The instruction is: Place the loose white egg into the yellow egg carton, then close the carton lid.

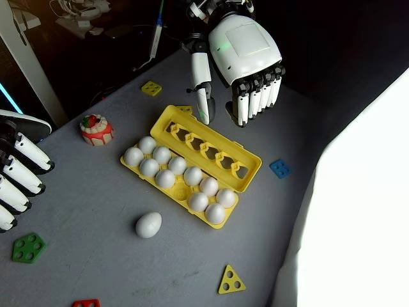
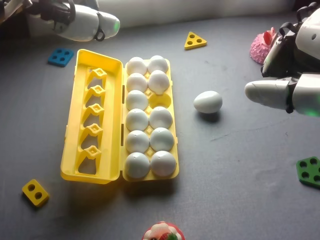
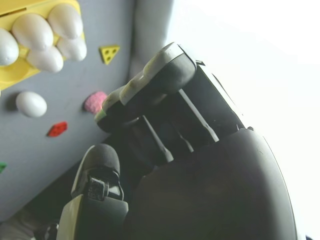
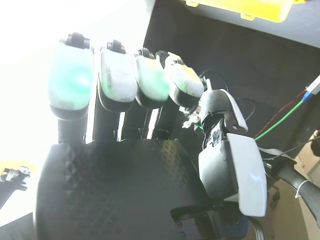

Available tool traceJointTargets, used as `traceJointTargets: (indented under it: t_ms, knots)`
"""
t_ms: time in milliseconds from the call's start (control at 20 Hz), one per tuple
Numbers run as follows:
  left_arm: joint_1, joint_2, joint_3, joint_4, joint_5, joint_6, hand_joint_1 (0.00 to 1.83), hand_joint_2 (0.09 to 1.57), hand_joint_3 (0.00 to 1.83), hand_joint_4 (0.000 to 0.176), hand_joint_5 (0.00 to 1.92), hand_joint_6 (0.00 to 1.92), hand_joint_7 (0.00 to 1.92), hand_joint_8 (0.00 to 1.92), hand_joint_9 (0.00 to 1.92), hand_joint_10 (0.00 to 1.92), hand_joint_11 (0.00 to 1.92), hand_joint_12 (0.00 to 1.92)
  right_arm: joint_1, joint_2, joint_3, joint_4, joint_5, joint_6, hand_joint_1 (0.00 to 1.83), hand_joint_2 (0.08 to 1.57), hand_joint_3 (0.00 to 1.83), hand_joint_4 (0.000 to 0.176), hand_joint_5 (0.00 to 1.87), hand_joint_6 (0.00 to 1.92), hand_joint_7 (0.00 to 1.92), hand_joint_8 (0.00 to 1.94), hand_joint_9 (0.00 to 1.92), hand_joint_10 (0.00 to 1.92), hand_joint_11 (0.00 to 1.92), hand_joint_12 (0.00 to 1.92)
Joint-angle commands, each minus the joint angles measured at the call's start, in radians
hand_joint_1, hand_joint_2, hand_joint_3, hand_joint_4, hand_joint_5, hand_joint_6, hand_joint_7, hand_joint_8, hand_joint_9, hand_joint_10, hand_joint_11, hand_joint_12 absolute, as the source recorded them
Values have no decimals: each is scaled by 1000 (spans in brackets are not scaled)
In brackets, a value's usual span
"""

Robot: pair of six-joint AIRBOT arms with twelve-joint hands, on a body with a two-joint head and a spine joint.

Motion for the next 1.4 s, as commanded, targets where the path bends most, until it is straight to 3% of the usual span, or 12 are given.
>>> traceJointTargets:
  t_ms: [0,50,300,400,450,650,750,950,1100,1150,1250,1350]
  knots:
    - [-6,2,-2,26,22,3,119,1211,238,29,101,86,125,50,105,110,0,659,18,4,-2,-8,109,0,117,1063,222,0,0,15,46,101,11,36,0,16]
    - [-5,3,-4,26,22,3,97,1308,52,30,143,20,161,2,153,29,0,647,17,4,-3,-8,108,0,84,1153,52,0,0,0,76,20,9,6,0,0]
    - [-3,4,-7,26,26,3,82,1330,12,32,128,2,145,2,160,5,0,699,22,4,-3,-8,116,-3,29,1180,26,0,0,0,58,1,14,6,0,0]
    - [-2,4,-10,26,25,3,89,1331,7,18,118,0,136,0,134,4,0,606,20,4,-2,-8,117,-3,47,1180,22,0,0,0,61,2,16,6,0,0]
    - [-2,4,-11,26,25,3,72,1335,6,0,94,2,119,1,116,3,0,533,18,4,-2,-6,117,-3,67,1179,19,0,0,0,54,0,10,4,0,0]
    - [-3,4,-30,54,16,3,46,1341,3,0,42,3,49,0,42,0,0,294,-25,1,1,85,148,-3,90,1182,14,0,28,11,49,12,15,6,0,0]
    - [2,7,-44,70,15,3,20,1332,0,0,63,7,51,1,41,0,0,238,-41,-18,25,132,101,-7,81,1183,12,0,44,17,64,16,26,10,0,0]
    - [11,19,-66,77,14,3,0,1327,0,0,59,1,35,2,28,2,0,224,14,-93,122,491,-81,-194,118,1165,1,0,36,11,51,6,9,2,0,0]
    - [12,20,-80,79,8,3,0,1328,0,0,56,0,32,0,20,0,0,173,11,-150,158,717,-59,-413,154,1152,0,0,39,11,56,6,17,6,0,0]
    - [12,21,-82,79,7,3,18,1328,0,0,68,3,44,3,33,4,0,226,3,-176,168,778,-42,-481,256,1121,0,0,14,5,27,6,3,0,0,0]
    - [11,20,-82,74,10,3,15,1327,0,0,72,3,50,2,41,4,0,257,-1,-231,201,861,-13,-558,379,1094,0,0,0,0,2,0,0,0,0,0]
    - [14,17,-82,62,10,3,60,1319,0,0,89,5,70,4,64,7,0,336,-1,-277,237,872,7,-566,556,1076,0,0,0,0,0,0,0,0,0,0]
